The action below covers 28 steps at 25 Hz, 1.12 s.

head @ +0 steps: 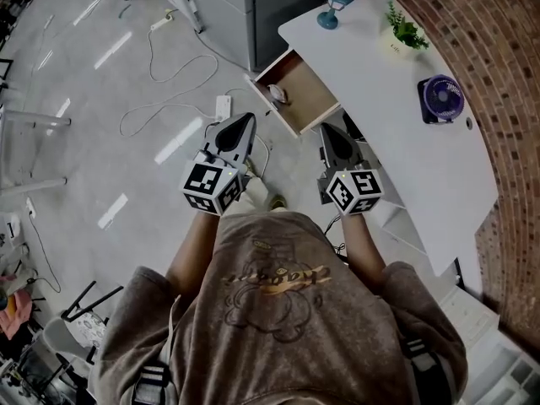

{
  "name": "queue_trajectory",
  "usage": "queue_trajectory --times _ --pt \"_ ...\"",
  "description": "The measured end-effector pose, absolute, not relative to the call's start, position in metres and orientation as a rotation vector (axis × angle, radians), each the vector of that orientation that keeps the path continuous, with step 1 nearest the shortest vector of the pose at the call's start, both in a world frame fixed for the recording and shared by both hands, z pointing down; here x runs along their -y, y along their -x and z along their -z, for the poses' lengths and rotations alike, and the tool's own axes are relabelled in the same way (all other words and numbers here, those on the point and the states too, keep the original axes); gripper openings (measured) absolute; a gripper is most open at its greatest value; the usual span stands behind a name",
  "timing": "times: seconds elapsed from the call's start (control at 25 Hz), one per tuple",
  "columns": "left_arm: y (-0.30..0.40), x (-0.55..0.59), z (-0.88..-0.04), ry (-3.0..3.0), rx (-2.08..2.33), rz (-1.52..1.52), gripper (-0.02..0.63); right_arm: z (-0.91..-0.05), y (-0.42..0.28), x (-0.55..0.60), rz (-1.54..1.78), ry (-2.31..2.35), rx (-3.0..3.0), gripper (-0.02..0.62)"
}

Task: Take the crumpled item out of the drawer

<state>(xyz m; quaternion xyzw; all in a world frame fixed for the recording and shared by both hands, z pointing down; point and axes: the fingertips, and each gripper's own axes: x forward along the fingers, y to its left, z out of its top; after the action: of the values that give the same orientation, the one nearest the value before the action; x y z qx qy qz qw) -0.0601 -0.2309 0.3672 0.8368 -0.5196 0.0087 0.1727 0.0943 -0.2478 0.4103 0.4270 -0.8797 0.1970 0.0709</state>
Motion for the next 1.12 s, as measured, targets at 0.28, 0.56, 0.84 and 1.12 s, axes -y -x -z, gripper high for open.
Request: queue_trajectory --times 0.28,0.56,0.84,1.12 --pt "0.067 0.277 -0.392 -2.387 1.418 -0.068 0.006 -0.432 -0.085 0.289 -0.594 -1.314 2.607 -0.005" --pt "0.074 0.311 -0.428 -2.372 1.360 -0.095 0.006 -0.463 -0.078 0.318 -0.613 -1.320 2.563 -0.005" --pt "0.075 0.336 -0.476 -2.357 1.325 -0.132 0.006 -0.506 -0.077 0.339 -0.612 -1.294 2.516 -0.005" --pt "0.074 0.361 -0.529 -2.350 1.287 -0.158 0.008 -0.557 -0.066 0.360 -0.630 -1.251 2.503 -0.005"
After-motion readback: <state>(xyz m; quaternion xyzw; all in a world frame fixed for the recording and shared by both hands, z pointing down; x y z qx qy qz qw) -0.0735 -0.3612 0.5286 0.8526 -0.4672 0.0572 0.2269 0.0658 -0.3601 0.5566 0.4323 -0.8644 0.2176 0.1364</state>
